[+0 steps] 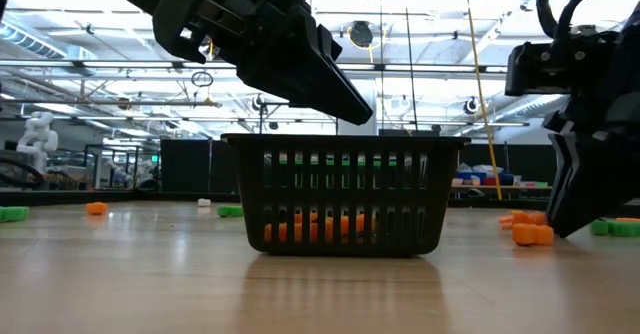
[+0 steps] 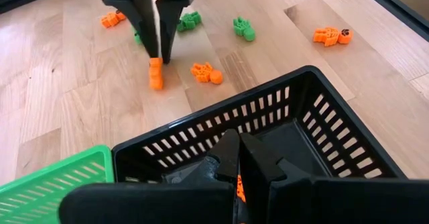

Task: Sort Halloween decoration
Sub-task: Put the orange skeleton toy into the black bin

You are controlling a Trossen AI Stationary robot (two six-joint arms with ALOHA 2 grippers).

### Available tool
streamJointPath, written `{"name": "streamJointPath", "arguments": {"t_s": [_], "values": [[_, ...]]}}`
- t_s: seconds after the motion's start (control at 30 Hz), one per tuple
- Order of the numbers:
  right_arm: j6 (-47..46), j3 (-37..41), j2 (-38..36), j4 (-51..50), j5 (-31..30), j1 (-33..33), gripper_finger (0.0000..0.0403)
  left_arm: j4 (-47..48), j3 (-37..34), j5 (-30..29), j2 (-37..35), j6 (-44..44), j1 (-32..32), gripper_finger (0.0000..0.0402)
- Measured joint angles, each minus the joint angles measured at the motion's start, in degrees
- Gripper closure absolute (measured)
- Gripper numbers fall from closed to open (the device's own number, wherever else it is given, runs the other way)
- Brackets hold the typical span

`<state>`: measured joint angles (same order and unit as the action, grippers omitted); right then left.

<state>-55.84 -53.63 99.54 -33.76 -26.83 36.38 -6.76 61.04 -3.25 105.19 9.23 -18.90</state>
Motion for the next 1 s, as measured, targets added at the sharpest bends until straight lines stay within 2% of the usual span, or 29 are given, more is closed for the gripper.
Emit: {"name": "streamJointPath", "arguments": {"t_s": [0.3, 0.47, 0.6, 0.73, 1.0], "values": [[1.24, 0.02, -1.68, -1.01, -2.02, 0.42, 0.0250, -0.24, 0.00, 0.00, 0.00, 0.00, 0.00, 0.0391], [6.08, 0.00, -1.54, 1.00, -4.51, 0.26, 0.0222, -0.35, 0.00, 0.00, 0.00, 0.00, -0.02, 0.0391], [10.22, 0.25, -1.56, 3.95, -4.33, -0.75, 0.0227, -0.47, 0.00, 0.00, 0.00, -0.01, -0.02, 0.0391], [13.41, 2.38, -1.57, 8.75, -1.24, -2.08, 0.0248, -0.50, 0.00, 0.00, 0.00, -0.05, -0.02, 0.0391], [13.45, 3.65, -1.68, 10.26, 0.35, -2.95, 0.0323, -0.50, 0.00, 0.00, 0.00, -1.47, -0.04, 0.0391]]}}
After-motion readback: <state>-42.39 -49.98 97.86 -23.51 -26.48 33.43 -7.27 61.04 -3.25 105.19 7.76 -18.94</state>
